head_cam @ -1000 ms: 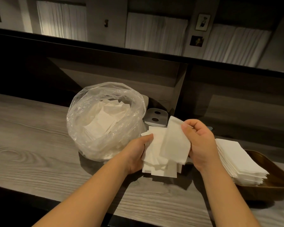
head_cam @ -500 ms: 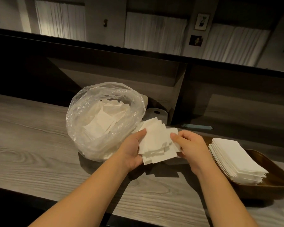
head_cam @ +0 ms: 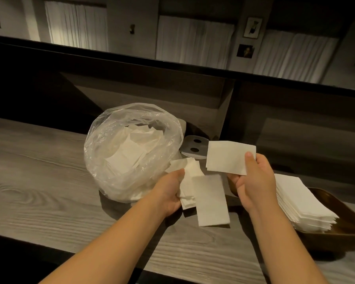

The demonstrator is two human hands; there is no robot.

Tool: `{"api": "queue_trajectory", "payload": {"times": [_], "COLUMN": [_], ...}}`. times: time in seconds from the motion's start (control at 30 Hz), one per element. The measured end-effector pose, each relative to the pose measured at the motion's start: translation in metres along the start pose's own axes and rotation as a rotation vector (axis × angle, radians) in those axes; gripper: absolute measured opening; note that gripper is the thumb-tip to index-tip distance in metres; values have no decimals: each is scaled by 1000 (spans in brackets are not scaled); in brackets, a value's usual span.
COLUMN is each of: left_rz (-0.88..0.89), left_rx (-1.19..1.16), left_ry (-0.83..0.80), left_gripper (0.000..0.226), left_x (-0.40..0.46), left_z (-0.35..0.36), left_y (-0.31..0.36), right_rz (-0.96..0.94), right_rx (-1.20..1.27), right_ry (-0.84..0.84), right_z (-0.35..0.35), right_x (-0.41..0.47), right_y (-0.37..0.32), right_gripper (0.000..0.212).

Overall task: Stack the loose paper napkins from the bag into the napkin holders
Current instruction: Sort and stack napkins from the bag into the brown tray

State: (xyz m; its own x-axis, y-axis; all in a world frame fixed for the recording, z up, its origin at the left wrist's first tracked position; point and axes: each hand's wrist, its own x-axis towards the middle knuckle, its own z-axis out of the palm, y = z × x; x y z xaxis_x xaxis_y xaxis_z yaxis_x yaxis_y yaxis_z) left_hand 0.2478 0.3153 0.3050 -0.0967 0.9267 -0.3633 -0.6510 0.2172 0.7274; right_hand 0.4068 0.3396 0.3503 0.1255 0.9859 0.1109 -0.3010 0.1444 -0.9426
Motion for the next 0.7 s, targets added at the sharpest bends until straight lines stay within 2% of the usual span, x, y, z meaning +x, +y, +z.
{"api": "queue_trajectory", "payload": {"times": [0.13, 0.33, 0.43, 0.5, 0.6, 0.67, 0.7], "left_rz": [-10, 134, 69, 26, 76, 83, 86], "left_rx": [33, 178, 275, 346, 493, 495, 479], "left_ry": [4, -10, -124, -201, -259, -213, -193], "left_gripper": [16, 22, 31, 38, 14, 7, 7], "left_x": [-1, 0, -3, -5, -4, -3, -2], "left_z": [2, -1, 0, -2, -6, -8, -8], "left_y": [-3, 5, 9, 9, 7, 6, 6], "right_rz": [137, -71, -130, -200, -298, -241, -182], "right_rx": [59, -205, -539, -746, -804, -767, -803], "right_ry": [-87, -265, -357, -369, -310, -221, -220], "right_z": [8, 5, 12, 15, 15, 9, 4], "right_x": [0, -4, -3, 0, 4, 5, 4], "right_y": [5, 4, 12, 21, 28, 22, 17], "right_gripper": [9, 7, 14, 18, 17, 6, 10]}}
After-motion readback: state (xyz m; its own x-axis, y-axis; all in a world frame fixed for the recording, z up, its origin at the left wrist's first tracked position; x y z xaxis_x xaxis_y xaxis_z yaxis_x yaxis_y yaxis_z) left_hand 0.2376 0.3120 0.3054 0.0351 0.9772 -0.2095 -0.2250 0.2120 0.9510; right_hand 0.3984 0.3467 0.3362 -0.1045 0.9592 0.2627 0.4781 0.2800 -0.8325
